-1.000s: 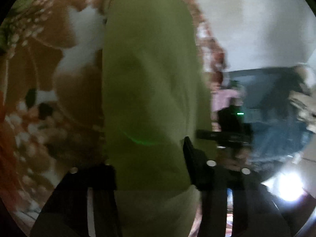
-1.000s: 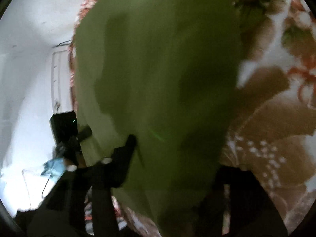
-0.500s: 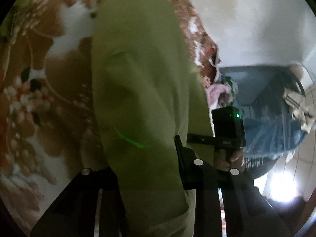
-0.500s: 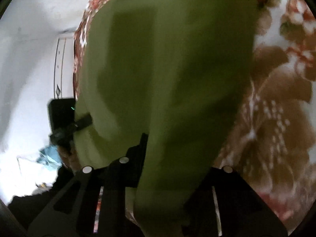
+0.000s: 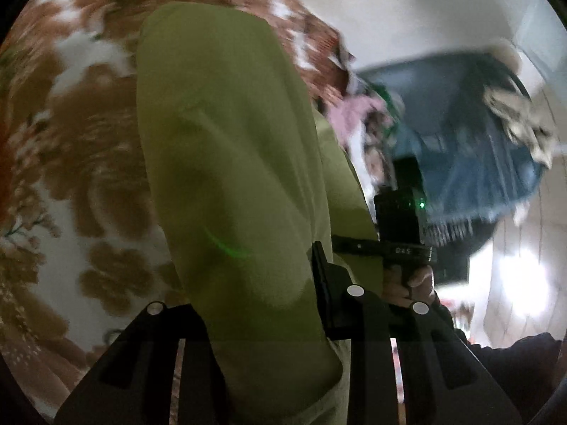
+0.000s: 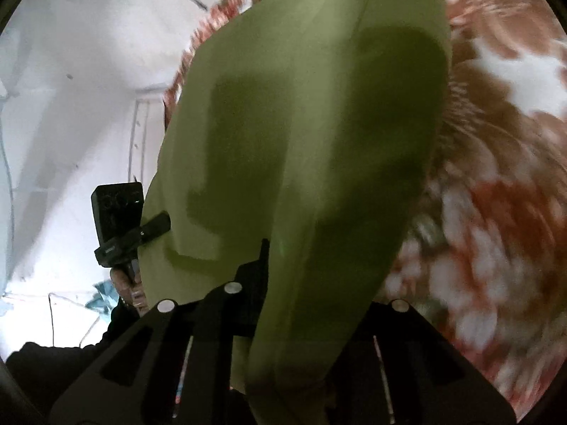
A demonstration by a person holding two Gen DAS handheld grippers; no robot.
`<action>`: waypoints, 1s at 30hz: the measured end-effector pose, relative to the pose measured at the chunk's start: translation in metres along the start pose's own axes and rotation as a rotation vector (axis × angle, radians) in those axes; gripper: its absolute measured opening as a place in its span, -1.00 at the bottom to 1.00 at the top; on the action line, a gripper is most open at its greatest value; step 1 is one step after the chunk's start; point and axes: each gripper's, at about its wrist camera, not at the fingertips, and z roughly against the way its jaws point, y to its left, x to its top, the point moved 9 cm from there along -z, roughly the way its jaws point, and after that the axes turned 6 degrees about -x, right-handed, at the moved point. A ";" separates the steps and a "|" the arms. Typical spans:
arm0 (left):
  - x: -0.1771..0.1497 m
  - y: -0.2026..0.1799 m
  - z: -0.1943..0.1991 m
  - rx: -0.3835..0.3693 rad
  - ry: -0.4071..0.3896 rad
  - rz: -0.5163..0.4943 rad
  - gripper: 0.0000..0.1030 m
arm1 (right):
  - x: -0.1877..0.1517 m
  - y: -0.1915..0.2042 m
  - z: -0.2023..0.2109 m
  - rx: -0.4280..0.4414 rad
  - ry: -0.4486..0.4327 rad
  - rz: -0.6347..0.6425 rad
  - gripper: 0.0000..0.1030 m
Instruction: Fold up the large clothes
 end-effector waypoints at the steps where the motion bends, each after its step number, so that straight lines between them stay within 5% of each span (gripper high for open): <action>1: 0.001 -0.020 -0.005 -0.014 0.026 -0.021 -0.51 | -0.010 0.003 0.017 0.007 -0.036 -0.022 -0.73; 8: 0.004 -0.183 -0.092 -0.099 0.294 -0.255 -0.50 | -0.090 -0.006 0.199 -0.040 -0.349 -0.175 -0.73; 14: -0.004 -0.328 -0.229 -0.241 0.522 -0.456 -0.50 | -0.147 -0.023 0.325 -0.105 -0.630 -0.311 -0.73; 18: -0.029 -0.385 -0.321 -0.323 0.667 -0.521 -0.50 | -0.191 -0.068 0.403 -0.161 -0.765 -0.411 -0.73; 24: -0.068 -0.386 -0.443 -0.381 0.873 -0.537 -0.50 | -0.245 -0.171 0.442 -0.216 -0.844 -0.501 -0.72; 27: -0.088 -0.337 -0.502 -0.358 0.941 -0.468 -0.50 | -0.253 -0.219 0.408 -0.224 -0.843 -0.563 -0.72; 30: -0.109 -0.257 -0.555 -0.252 0.998 -0.441 -0.44 | -0.259 -0.288 0.356 -0.217 -0.796 -0.641 -0.71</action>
